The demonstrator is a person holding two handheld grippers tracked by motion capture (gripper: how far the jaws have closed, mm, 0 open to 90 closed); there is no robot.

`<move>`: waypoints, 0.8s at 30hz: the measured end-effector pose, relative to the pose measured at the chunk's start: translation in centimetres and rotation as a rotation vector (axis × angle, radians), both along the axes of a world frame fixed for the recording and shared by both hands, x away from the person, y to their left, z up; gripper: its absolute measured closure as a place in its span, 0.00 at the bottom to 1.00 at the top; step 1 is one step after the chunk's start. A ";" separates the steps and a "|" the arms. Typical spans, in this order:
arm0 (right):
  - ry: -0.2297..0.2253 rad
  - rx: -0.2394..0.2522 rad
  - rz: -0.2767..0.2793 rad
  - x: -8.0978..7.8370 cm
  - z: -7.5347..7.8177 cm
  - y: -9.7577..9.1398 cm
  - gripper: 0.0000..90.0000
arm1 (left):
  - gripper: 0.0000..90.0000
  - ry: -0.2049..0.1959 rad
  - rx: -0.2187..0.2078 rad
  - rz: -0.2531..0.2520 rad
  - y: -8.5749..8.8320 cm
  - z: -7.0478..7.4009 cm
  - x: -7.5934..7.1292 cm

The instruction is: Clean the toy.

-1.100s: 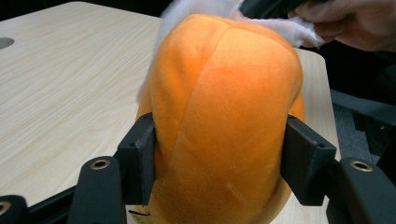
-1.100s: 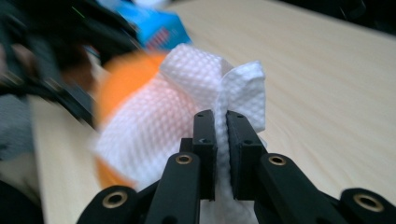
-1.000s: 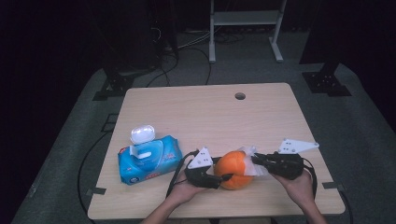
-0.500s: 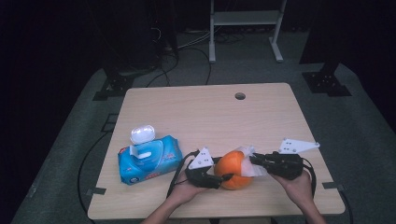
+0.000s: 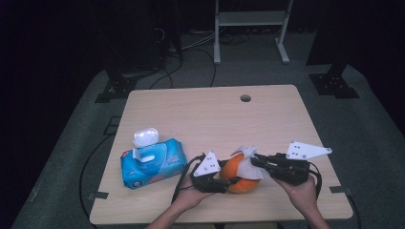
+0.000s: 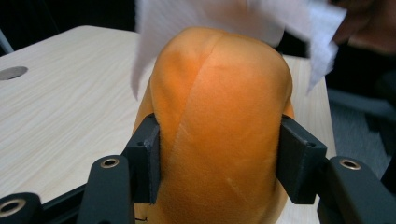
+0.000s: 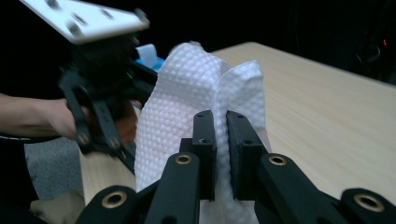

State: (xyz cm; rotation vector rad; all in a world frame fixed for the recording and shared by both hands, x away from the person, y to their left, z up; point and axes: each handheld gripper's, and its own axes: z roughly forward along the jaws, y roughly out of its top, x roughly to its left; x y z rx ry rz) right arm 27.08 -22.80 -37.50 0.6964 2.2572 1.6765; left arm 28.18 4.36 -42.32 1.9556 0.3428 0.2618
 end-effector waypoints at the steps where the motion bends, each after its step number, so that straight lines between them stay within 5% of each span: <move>1: -0.016 -0.012 0.010 -0.2 0.3 0.5 0.91 | 0.45 0.001 0.001 -0.006 -0.1 -0.1 -0.1; 5: -0.016 -0.086 0.026 -0.1 -0.5 1.5 0.91 | 0.46 -0.021 -0.003 -0.002 0.1 0.5 -0.4; 10: 0.064 -0.061 -0.031 1.0 -1.5 0.1 0.91 | 0.46 -0.022 -0.012 0.017 1.1 0.8 -0.1; 16: 0.000 -0.070 0.008 0.2 -0.8 1.4 0.91 | 0.47 -0.027 0.007 0.010 0.7 0.6 0.0; 18: 0.017 -0.078 0.014 0.4 -1.2 1.6 0.91 | 0.46 -0.022 0.014 0.007 0.7 0.3 0.1; 24: 0.069 -0.101 0.035 0.8 -1.9 1.2 0.91 | 0.22 -0.018 0.018 -0.014 0.5 -0.2 0.4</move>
